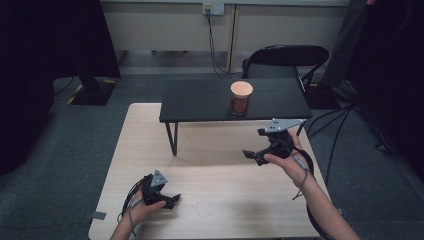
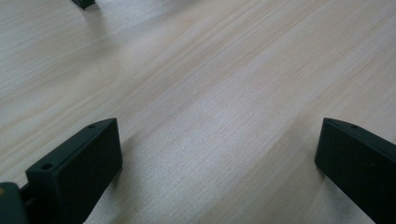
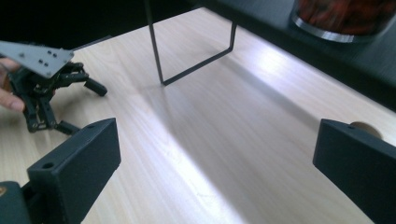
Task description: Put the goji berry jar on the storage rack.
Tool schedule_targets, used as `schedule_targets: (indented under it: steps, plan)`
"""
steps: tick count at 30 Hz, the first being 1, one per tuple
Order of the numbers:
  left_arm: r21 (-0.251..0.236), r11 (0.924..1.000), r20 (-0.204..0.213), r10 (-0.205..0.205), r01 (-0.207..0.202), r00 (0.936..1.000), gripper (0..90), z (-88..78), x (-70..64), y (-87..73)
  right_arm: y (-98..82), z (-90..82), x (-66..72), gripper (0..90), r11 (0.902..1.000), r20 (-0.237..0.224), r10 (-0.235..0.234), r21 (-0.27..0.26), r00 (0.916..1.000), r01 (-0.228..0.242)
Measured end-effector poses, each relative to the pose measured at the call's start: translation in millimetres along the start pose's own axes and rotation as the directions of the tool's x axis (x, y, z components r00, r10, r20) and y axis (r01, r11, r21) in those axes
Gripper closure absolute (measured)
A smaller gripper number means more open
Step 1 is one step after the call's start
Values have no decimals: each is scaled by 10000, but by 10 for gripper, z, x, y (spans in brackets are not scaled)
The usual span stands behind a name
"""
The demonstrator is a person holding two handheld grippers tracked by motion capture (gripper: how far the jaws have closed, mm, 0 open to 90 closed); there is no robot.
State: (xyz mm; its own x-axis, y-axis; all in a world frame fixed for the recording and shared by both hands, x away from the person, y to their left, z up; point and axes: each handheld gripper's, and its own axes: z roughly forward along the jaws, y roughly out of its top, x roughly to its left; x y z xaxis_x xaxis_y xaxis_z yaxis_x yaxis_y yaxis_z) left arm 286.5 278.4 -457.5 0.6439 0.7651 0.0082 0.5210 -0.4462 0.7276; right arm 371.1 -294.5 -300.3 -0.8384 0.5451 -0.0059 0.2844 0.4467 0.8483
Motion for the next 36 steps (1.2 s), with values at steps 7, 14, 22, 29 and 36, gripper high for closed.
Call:
schedule_targets:
  steps: [7, 14, 22, 29, 36]
  plan:
    - [41, 10000, -14, 59, -59, 10000, 0, -2, 2, 6, -283, 51, 38, 0, 9998, -79, 222, 11, 9997, -222]
    - [-2, 10000, -9, -2, 2, 10000, 0, 0, -2, 0, -562, 91, 74, 0, 9986, -122, 533, 62, 9985, -532]
    - [-7, 10000, -17, -18, 18, 10000, 0, 1, -4, 0, -853, 95, 148, 0, 9980, -150, 625, 75, 9979, -624]
    - [10, 10000, -46, -33, 33, 10000, 0, 1, -11, 3, -1115, 127, 176, 0, 9938, -194, 1108, 70, 9937, -1107]
    - [53, 10000, -52, 24, -24, 10000, 0, -2, -8, 10, -1326, 110, 171, 0, 9922, -155, 1245, 30, 9921, -1245]
